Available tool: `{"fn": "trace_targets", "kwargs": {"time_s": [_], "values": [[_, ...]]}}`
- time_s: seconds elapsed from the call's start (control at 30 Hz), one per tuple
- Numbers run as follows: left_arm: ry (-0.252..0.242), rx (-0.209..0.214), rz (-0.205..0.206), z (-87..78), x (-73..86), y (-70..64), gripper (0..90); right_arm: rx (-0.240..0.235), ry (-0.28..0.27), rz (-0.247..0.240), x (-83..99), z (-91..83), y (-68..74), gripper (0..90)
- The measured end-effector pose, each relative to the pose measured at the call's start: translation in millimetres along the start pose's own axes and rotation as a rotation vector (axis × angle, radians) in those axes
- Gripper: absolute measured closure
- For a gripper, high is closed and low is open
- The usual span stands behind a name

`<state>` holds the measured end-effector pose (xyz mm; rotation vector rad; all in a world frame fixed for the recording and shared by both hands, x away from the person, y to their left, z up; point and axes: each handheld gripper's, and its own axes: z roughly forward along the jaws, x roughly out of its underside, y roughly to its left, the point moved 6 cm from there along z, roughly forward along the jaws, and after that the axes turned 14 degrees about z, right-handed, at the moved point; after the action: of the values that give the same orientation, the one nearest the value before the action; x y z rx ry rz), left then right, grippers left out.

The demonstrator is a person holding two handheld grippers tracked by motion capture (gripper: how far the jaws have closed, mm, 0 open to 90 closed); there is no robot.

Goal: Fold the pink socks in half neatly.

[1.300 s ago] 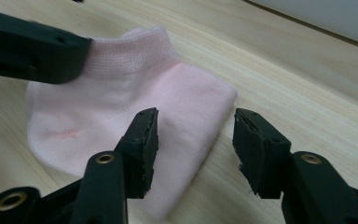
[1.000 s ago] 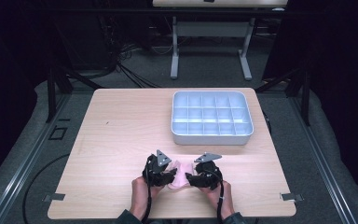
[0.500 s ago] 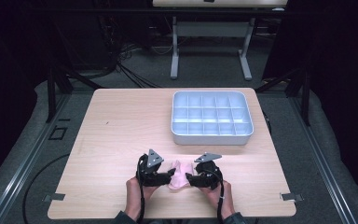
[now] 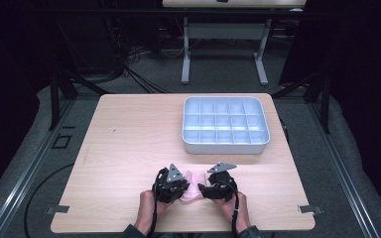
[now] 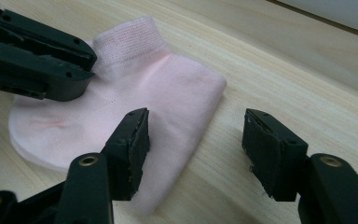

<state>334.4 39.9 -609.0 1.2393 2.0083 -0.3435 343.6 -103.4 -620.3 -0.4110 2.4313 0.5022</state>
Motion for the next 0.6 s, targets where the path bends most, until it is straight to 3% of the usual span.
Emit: {"fn": "trace_targets", "kwargs": {"time_s": [0.27,0.3,0.33,0.37,0.57,0.6], "values": [[-0.016,-0.002,-0.011,3.7,5.4,0.1,85.2,-0.004,-0.005,0.008,0.4,-0.3,0.1,41.8],[-0.020,-0.002,-0.016,3.5,6.4,-0.1,85.2,-0.033,-0.001,0.049,1.0,-2.0,-0.4,43.5],[-0.020,-0.002,-0.016,3.5,6.4,-0.1,85.3,-0.033,-0.001,0.049,1.0,-2.0,-0.4,43.5],[-0.022,-0.007,-0.018,3.4,6.9,-0.7,85.2,-0.078,0.009,0.094,2.5,-4.8,-2.2,44.6],[-0.034,-0.013,-0.026,4.0,7.4,-1.7,85.2,-0.150,0.017,0.167,4.5,-5.7,-0.2,52.7],[-0.033,-0.010,-0.024,3.6,7.9,-1.8,85.2,-0.168,0.023,0.192,3.8,-4.0,1.5,58.9]]}}
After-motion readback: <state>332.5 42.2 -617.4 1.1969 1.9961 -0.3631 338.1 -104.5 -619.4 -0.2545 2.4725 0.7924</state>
